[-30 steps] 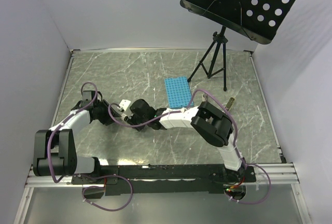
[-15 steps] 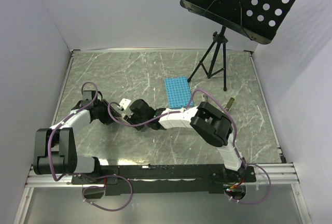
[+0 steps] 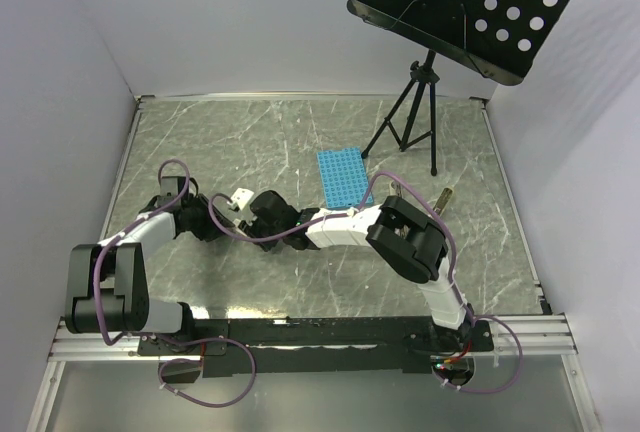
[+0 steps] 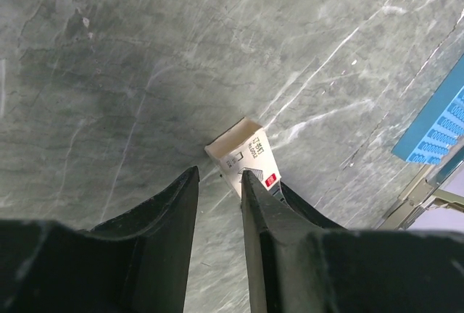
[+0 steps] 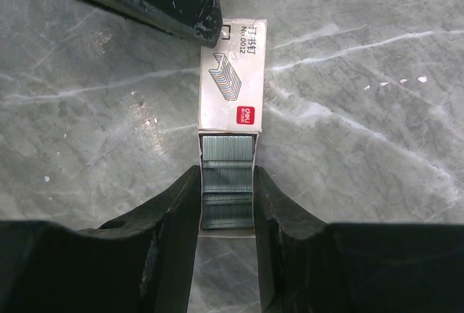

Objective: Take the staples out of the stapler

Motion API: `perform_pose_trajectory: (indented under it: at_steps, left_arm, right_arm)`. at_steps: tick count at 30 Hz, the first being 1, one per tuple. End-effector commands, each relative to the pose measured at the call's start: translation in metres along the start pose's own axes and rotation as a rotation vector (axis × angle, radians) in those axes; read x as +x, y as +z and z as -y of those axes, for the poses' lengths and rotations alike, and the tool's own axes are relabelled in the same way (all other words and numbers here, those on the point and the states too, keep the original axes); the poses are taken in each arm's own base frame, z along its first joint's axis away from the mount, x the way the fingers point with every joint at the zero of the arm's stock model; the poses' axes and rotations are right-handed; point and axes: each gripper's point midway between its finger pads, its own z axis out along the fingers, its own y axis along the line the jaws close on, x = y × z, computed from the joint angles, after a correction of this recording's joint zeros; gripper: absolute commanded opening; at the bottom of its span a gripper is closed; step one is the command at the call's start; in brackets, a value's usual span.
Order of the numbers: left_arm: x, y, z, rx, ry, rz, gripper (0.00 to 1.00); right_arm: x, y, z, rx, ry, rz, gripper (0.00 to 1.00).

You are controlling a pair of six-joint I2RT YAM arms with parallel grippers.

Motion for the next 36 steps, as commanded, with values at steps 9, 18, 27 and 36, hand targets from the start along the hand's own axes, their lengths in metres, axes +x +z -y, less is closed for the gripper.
perform_pose_trajectory:
  at_steps: [9,18,27,36]
  left_arm:
    - [0.000,0.002,0.005,0.037,-0.010,0.002,0.34]
    - [0.000,-0.002,0.011,0.051,-0.020,0.000,0.34]
    - [-0.032,-0.017,0.016,0.009,-0.039,0.072,0.41]
    - [-0.049,-0.008,0.015,-0.003,-0.043,0.066,0.41]
  right_arm:
    - [-0.020,0.014,-0.006,-0.016,0.010,0.046,0.35]
    - [-0.015,0.016,-0.002,0.008,0.019,0.022,0.35]
    - [-0.013,0.017,0.000,0.022,0.019,0.011,0.35]
    - [-0.012,0.018,0.001,0.031,0.023,0.004,0.35]
